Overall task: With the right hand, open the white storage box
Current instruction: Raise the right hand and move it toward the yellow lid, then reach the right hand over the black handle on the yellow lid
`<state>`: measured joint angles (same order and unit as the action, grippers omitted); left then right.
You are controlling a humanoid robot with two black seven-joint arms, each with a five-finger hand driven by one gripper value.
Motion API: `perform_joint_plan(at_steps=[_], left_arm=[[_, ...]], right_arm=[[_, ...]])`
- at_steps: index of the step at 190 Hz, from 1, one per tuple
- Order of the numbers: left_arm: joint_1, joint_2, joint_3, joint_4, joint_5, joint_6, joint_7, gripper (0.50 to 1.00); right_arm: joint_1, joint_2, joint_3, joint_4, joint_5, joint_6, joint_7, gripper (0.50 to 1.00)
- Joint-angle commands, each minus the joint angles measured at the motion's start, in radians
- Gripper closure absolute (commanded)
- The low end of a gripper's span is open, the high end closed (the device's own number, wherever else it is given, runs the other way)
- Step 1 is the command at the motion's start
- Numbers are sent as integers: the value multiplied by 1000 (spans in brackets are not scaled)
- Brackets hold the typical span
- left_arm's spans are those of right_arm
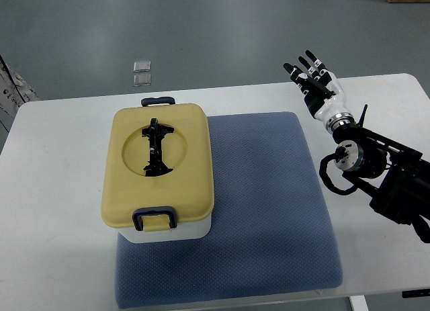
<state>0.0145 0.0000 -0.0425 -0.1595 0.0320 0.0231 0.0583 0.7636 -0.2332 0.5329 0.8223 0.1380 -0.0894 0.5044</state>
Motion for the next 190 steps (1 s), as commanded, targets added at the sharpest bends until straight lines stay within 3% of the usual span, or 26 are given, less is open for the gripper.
perform_joint_plan(at_steps=[1,98,145,190], left_arm=[[-1,0,0,0,0,0,0,500],[-1,0,0,0,0,0,0,500],[-1,0,0,2,0,0,0,500],[-1,0,0,0,0,0,0,500]], right_arm=[[2,-2,-2,-3,-8,0,0,570],[77,-23,-34,1,-112,-7,-1,570],[229,-104,-324,12,-169,-9,6,570],[453,-161,-568,55,-498,2,31,570]])
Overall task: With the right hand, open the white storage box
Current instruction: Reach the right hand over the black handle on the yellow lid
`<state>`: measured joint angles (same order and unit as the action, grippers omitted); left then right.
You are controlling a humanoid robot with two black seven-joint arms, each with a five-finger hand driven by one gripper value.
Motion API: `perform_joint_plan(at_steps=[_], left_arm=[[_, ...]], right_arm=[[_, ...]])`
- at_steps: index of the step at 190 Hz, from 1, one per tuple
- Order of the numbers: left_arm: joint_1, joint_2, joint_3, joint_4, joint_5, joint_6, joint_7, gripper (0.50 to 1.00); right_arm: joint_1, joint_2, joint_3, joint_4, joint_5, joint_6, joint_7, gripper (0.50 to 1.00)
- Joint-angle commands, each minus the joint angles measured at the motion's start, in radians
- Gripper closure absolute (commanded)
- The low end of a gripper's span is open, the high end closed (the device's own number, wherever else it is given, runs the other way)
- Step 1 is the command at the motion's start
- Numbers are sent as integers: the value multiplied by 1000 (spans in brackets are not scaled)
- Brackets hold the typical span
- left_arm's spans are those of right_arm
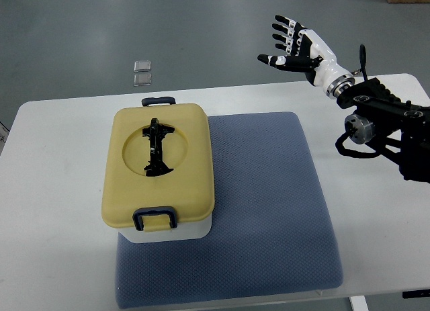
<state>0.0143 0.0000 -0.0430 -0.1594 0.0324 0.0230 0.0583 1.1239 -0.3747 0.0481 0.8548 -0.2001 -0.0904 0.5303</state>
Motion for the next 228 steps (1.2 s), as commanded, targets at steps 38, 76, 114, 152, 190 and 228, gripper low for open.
perform_joint_plan(at_steps=[38,76,114,152,190,228], left_arm=[[-1,0,0,0,0,0,0,500],[-1,0,0,0,0,0,0,500],[-1,0,0,0,0,0,0,500],[-1,0,0,0,0,0,0,500],[1,0,0,0,0,0,0,500],[-1,0,0,0,0,0,0,500]], right_arm=[[261,-44,-119,138,-478,72,22,570],[393,23,-128,173,-780,141,22,570],[524,140,-251,173,-924,172,27,570],[590,206,-283,173,-998,216,33,572],[611,232,-291,176,-1065,268,70,572],[616,254,-338,174,-1176,270,70,574]])
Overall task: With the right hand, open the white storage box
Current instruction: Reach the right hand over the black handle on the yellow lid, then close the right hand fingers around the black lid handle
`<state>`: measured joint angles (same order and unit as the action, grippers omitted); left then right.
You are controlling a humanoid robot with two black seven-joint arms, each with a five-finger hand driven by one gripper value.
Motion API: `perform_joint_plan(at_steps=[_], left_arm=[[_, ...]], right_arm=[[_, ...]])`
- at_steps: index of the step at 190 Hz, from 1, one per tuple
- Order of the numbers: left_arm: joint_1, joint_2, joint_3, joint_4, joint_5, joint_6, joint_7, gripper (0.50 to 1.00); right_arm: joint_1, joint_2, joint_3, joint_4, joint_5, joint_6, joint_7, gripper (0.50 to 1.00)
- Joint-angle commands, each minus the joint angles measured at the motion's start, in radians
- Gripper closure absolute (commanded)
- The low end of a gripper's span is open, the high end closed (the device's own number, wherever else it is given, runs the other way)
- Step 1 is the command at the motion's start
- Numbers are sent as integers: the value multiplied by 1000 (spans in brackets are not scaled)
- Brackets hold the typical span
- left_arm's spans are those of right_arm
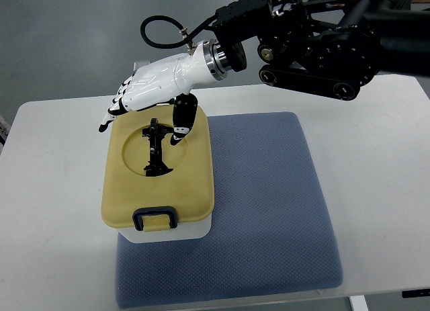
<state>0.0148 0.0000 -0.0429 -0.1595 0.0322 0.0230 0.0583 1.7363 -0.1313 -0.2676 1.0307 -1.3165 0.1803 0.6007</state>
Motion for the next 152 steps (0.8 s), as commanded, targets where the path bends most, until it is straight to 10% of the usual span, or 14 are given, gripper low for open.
perform_joint_plan(at_steps=[1,152], left_arm=[[-1,0,0,0,0,0,0,500],[1,0,0,0,0,0,0,500]], right_arm=[[3,10,-22,-1,-59,-1,-1,574],[14,19,-21,32,-98,-13,10,752]])
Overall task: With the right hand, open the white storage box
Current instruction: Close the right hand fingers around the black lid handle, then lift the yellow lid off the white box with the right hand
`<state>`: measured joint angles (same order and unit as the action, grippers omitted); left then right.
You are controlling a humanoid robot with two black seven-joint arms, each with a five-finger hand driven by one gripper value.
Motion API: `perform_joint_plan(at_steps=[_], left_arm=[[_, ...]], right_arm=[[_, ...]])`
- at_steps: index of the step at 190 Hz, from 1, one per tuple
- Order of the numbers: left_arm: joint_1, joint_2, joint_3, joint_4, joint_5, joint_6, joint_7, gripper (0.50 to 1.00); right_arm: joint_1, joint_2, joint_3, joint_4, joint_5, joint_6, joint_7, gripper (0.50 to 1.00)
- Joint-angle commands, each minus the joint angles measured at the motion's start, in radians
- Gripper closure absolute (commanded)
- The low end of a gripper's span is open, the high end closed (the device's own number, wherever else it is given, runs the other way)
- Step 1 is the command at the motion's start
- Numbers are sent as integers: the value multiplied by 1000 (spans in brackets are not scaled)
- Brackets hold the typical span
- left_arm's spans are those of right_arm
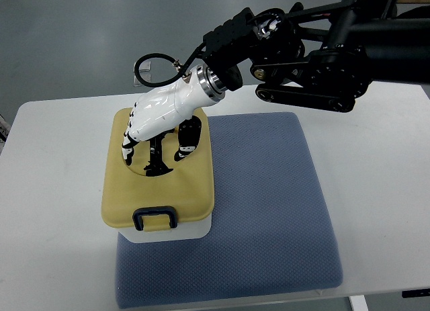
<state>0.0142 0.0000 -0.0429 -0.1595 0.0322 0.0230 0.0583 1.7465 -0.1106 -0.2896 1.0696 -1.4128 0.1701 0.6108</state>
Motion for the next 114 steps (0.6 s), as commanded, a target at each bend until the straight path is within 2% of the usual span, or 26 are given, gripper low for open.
perform_joint_plan(at_steps=[1,24,39,55,73,114], left_arm=[[1,0,0,0,0,0,0,500],[0,0,0,0,0,0,0,500],[0,0,0,0,0,0,0,500],[1,0,0,0,0,0,0,500],[1,0,0,0,0,0,0,500],[1,0,0,0,0,0,0,500]], right_arm=[[4,-1,1,-7,-1,-3,0,752],[14,-1,3,-10,0,-3,0,758],[16,-1,3,-11,-1,-3,0,791],[21,-1,3,-10,-1,-3,0,850],[21,-1,3,-10,-1,-3,0,885],[11,0,4,-11,0,-3,-3,885]])
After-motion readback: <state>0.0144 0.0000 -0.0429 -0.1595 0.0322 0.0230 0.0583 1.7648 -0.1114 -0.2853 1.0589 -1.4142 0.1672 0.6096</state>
